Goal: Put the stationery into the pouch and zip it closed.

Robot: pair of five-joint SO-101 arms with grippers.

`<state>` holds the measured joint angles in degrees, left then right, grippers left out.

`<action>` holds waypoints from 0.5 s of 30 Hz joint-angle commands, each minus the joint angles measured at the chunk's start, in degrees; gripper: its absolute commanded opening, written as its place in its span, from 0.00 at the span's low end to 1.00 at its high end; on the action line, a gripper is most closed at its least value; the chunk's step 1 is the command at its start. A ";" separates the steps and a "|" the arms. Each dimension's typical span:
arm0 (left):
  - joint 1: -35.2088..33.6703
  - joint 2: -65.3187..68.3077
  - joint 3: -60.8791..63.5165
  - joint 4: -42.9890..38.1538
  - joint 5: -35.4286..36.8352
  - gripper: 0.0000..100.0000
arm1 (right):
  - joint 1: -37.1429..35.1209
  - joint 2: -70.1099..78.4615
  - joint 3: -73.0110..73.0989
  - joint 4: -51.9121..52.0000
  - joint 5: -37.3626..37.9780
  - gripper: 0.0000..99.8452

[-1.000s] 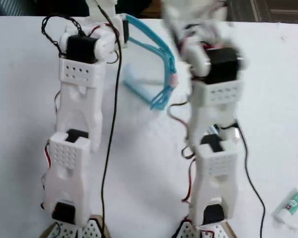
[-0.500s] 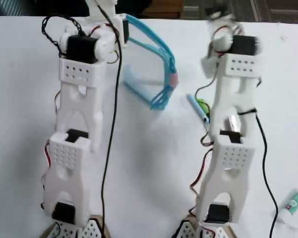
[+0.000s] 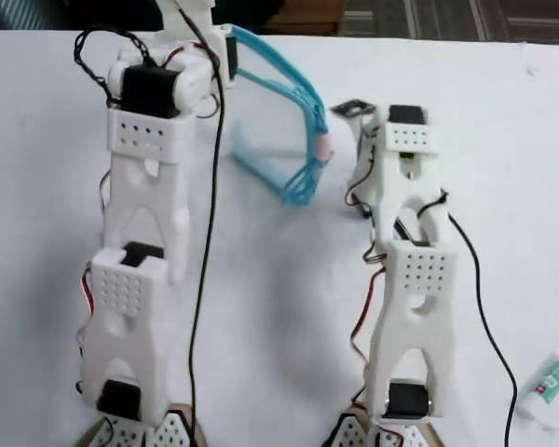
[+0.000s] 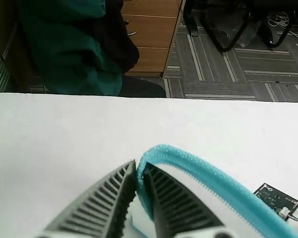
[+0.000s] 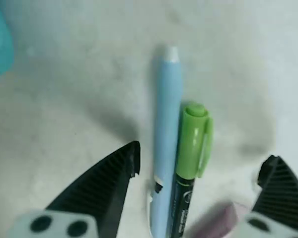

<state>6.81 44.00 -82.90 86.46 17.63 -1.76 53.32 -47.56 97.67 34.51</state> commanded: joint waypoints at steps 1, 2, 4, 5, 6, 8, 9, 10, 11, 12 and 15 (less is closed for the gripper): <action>-0.04 2.15 0.18 -0.09 0.62 0.02 | -1.63 0.13 -3.16 0.92 0.26 0.37; -0.04 2.15 0.18 -0.09 0.62 0.02 | -1.89 0.40 -3.16 0.84 0.26 0.37; -0.04 2.15 0.18 -0.09 0.62 0.02 | -2.24 1.54 -3.34 0.75 0.26 0.32; -0.04 2.15 0.18 -0.09 0.62 0.02 | -2.24 2.15 -3.34 0.75 0.35 0.28; -0.04 2.15 0.18 -0.09 0.62 0.02 | -2.07 2.77 -3.34 0.75 0.53 0.23; -0.04 2.15 0.09 -0.09 0.62 0.02 | -1.36 4.00 -3.34 0.13 0.62 0.13; -0.04 2.15 0.09 -0.09 0.62 0.02 | -0.75 4.53 -3.34 -0.31 0.62 0.09; -0.04 2.15 0.09 -0.09 0.62 0.02 | -0.22 5.05 -3.34 -0.84 0.70 0.05; -0.04 2.15 0.09 -0.09 0.62 0.02 | 0.22 5.41 -3.34 -1.19 0.70 0.02; -0.04 2.15 0.09 -0.09 0.62 0.02 | 0.75 5.67 -3.34 -1.45 0.70 0.02; -0.04 2.15 0.09 -0.09 0.62 0.02 | 1.10 5.76 -3.34 -1.71 0.62 0.02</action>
<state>6.81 44.00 -82.90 86.46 17.63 -0.79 58.33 -50.90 96.00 34.86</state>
